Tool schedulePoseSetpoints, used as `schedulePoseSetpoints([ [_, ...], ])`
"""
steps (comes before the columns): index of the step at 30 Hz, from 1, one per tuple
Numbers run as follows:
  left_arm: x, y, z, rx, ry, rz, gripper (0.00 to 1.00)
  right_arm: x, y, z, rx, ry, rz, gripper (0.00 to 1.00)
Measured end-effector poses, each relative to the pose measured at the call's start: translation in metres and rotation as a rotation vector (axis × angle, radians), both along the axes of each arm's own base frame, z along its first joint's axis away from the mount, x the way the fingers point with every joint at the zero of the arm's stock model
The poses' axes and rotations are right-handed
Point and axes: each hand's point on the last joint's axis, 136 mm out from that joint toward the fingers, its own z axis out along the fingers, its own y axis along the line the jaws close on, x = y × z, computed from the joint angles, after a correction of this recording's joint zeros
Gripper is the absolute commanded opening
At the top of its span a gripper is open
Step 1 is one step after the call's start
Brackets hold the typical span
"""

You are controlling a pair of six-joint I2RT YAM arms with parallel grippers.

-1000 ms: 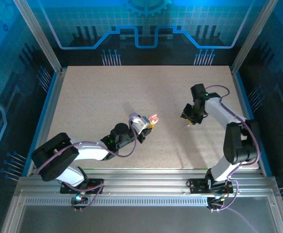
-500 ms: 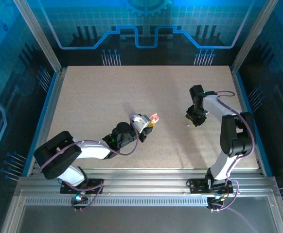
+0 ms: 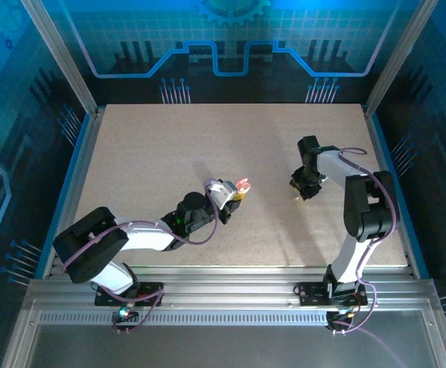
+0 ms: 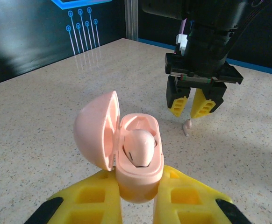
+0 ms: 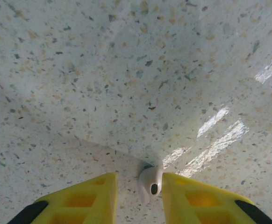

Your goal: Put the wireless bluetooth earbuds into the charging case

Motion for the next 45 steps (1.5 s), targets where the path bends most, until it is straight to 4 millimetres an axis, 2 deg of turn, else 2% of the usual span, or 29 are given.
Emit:
schedulePoseSetpoints([
  [15,0.001,0.002,-0.003,0.010,0.010,0.006,0.14,-0.012,0.003,-0.016,0.022,0.053,-0.030,0.27],
  [25,0.002,0.003,-0.004,0.010,0.011,0.009,0.14,-0.014,0.001,-0.017,0.013,0.061,-0.034,0.16],
  [34,0.004,0.004,-0.010,0.012,0.029,0.013,0.14,-0.015,0.000,-0.014,-0.003,0.036,0.001,0.15],
  [38,0.002,0.001,-0.015,0.008,0.051,-0.010,0.14,-0.018,0.003,-0.002,-0.045,-0.039,0.086,0.16],
  [45,0.000,-0.008,-0.030,0.005,0.074,-0.052,0.14,-0.019,0.028,0.046,-0.053,-0.287,0.261,0.16],
])
